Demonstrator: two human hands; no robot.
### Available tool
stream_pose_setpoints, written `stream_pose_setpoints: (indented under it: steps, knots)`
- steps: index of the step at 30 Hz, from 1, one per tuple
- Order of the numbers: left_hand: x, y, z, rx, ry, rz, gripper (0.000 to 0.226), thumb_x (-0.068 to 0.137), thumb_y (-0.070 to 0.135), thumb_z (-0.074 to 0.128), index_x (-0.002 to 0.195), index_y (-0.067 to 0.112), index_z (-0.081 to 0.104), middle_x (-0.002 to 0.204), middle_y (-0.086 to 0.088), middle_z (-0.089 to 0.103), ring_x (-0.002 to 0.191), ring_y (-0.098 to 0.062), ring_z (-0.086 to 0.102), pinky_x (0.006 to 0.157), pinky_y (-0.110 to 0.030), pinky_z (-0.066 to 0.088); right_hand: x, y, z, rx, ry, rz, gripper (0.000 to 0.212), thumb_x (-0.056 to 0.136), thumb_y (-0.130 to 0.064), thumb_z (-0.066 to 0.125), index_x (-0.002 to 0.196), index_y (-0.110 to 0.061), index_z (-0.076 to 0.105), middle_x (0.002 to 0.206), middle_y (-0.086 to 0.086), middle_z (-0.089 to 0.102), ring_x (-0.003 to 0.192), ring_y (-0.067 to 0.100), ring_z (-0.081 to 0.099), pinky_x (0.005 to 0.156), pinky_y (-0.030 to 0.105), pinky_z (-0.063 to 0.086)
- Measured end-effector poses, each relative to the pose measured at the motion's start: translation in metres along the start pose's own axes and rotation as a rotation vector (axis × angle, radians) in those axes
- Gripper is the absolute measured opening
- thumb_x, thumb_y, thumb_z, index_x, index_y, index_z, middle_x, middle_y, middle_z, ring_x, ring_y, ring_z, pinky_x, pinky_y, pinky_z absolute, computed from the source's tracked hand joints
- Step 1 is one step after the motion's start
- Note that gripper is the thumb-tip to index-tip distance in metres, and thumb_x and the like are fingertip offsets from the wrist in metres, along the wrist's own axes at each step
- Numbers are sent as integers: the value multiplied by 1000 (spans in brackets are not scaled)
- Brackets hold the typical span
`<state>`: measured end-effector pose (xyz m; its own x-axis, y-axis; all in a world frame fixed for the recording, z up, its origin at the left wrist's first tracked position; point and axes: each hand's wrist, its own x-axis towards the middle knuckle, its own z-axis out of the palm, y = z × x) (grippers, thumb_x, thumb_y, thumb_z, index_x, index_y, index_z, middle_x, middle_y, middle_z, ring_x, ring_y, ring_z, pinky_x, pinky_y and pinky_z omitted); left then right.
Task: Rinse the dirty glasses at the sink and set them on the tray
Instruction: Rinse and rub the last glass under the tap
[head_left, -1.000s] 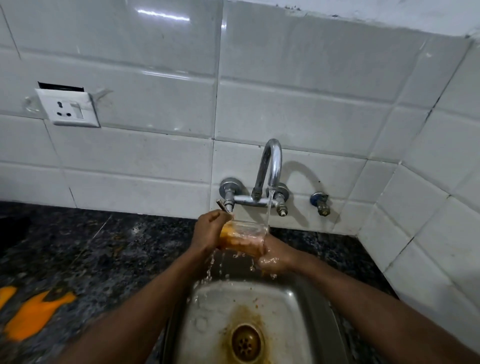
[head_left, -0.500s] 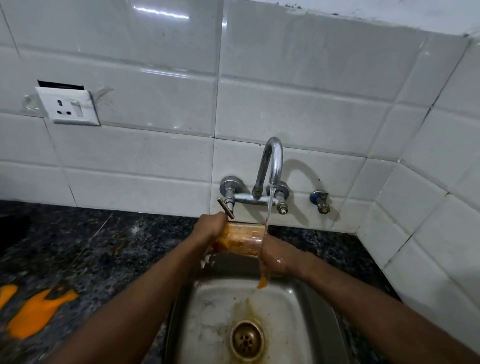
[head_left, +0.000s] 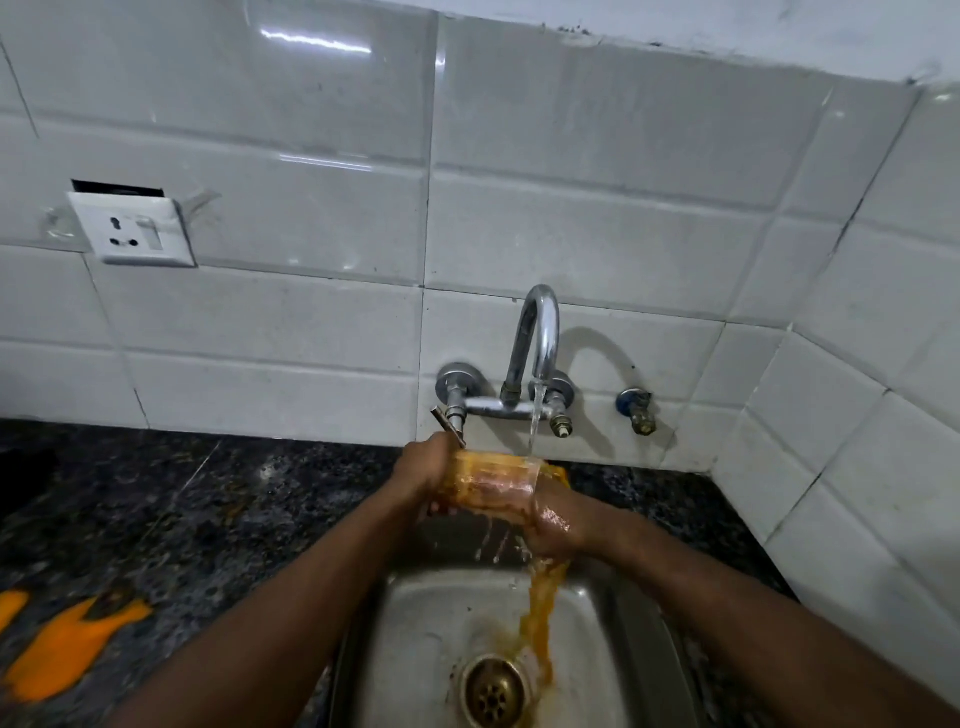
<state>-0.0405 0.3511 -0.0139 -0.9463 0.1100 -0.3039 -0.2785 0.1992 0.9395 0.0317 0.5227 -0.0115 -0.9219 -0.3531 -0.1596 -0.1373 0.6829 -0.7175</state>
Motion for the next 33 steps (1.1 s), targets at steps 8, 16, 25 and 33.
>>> stream_pose_setpoints:
  steps: [8, 16, 25, 33]
  knots:
    - [5, -10, 10, -63, 208, 319, 34, 99, 21, 51, 76, 4, 70, 75, -14, 67, 66, -26, 63, 55, -32, 50, 3, -22, 16, 915, 286, 190, 33, 79, -27, 70, 110, -13, 68, 110, 11, 72, 105, 28, 65, 100, 50, 47]
    - [-16, -42, 22, -224, 215, 536, 28, 87, 31, 52, 100, 18, 73, 86, 0, 73, 74, -18, 68, 61, -21, 53, 32, -36, 31, 371, 1017, 420, 52, 92, -55, 54, 71, -11, 70, 68, 5, 72, 65, 21, 69, 68, 35, 58]
    - [-23, -12, 10, 85, 199, 257, 40, 99, 34, 47, 70, 12, 65, 71, -11, 70, 67, -31, 69, 66, -44, 60, 24, -33, 35, 547, 1071, 226, 30, 96, -23, 61, 87, 3, 71, 57, 5, 67, 43, 5, 63, 43, 15, 49]
    - [-25, -11, 2, -159, -25, -175, 41, 97, 29, 35, 95, 1, 64, 76, -19, 69, 39, -20, 52, 34, -20, 34, 31, -36, 42, 204, 1079, 122, 43, 96, -34, 59, 59, -11, 57, 51, 2, 57, 45, 15, 60, 42, 26, 45]
